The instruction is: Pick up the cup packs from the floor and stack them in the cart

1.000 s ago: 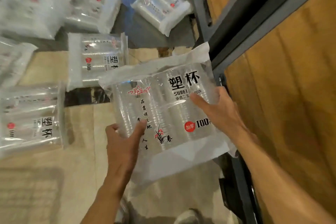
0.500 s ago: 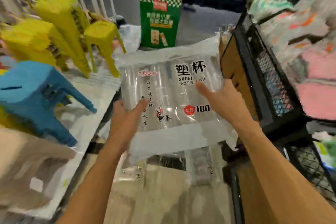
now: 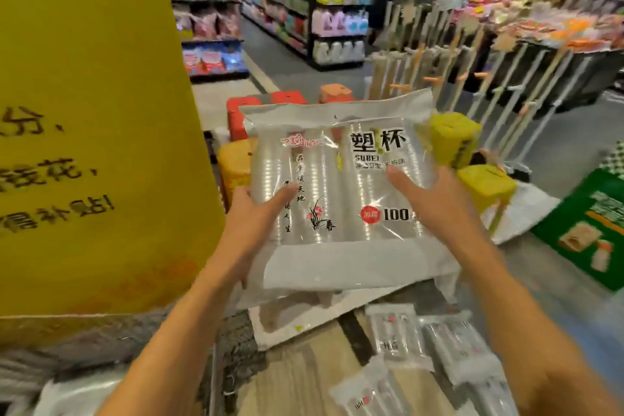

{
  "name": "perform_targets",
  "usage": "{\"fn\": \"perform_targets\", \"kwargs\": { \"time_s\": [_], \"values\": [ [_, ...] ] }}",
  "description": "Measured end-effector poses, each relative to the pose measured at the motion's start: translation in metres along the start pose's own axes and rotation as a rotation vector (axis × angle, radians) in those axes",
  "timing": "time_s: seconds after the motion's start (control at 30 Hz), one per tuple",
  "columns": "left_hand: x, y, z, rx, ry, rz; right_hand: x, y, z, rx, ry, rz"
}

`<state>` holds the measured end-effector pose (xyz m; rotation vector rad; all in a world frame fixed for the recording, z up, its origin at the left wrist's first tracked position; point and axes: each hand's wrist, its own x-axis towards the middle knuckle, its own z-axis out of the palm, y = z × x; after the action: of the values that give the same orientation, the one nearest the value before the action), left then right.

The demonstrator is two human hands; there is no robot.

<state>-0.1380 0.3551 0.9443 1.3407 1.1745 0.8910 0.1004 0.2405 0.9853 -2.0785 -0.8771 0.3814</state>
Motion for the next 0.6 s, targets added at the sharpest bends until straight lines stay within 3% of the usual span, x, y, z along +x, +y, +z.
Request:
{"fn": "perform_targets", "kwargs": {
  "time_s": [0.2,0.43,0.6],
  "values": [
    [-0.012,-0.025,-0.112,-0.004,0.443,-0.075,0.031,-0.086,0.136,0.044,-0.396,-0.251],
    [-0.084,-0.064,-0.204,-0.056,0.886,-0.233,-0.023,-0.163,0.273,-0.009,-0.77,-0.523],
    [-0.132,-0.128,-0.257,-0.149,1.051,-0.344,-0.096,-0.185,0.371,-0.146,-1.01,-0.645]
  ]
}}
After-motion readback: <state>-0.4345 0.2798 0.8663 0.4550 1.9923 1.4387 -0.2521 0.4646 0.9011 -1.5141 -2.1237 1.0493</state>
